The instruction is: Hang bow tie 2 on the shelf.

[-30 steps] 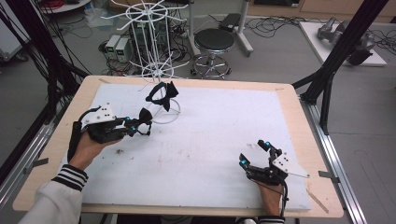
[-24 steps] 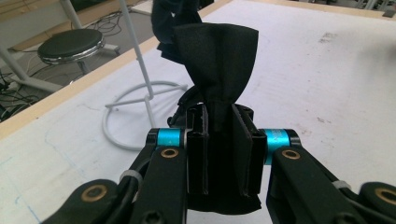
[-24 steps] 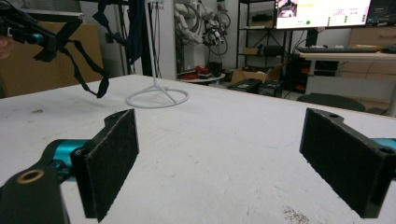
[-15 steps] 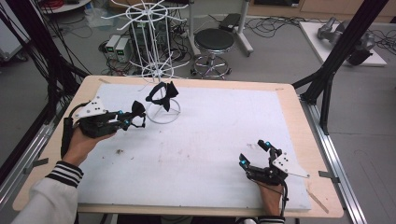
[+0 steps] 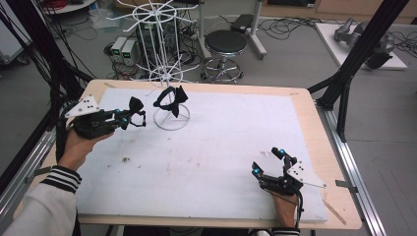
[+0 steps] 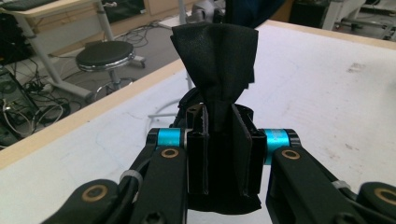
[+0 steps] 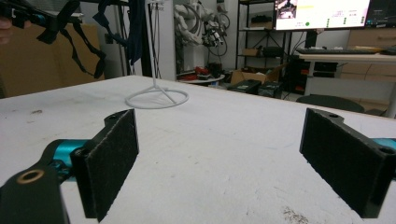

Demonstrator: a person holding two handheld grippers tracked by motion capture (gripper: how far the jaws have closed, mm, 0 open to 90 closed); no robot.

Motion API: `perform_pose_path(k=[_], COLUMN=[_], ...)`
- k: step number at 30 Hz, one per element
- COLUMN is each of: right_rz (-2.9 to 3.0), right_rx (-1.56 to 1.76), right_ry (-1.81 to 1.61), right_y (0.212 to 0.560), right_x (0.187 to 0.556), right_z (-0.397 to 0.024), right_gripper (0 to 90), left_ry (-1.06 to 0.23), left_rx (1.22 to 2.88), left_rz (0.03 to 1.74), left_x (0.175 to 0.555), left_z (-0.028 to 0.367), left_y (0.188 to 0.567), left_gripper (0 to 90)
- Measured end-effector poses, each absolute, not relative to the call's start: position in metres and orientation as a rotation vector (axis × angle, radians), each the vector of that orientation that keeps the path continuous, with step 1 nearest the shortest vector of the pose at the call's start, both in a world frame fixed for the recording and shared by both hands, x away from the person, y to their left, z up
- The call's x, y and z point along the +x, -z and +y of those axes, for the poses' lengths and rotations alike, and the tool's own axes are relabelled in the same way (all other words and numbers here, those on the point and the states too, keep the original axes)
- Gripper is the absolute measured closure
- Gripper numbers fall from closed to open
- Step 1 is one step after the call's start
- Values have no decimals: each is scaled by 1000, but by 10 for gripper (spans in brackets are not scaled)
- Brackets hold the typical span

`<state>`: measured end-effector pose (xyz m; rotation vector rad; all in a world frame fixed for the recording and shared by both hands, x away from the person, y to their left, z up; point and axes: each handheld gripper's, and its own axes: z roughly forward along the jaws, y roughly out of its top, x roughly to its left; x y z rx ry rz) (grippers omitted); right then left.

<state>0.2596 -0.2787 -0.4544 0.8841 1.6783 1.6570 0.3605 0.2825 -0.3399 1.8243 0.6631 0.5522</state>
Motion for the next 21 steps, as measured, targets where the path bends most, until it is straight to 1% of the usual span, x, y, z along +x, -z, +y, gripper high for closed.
perform_pose_path(k=[12, 21], right_rz=[1683, 1684], right_rx=[889, 888], right_ry=[-1655, -1655], right_y=[454, 454], right_x=[259, 259], right_z=[-279, -279], right_gripper=[111, 111], left_ry=[-602, -636], left_rx=[1763, 1732], left_rz=[712, 733], left_x=[364, 372], left_z=[301, 306], left_y=[326, 315], left_gripper=[769, 768])
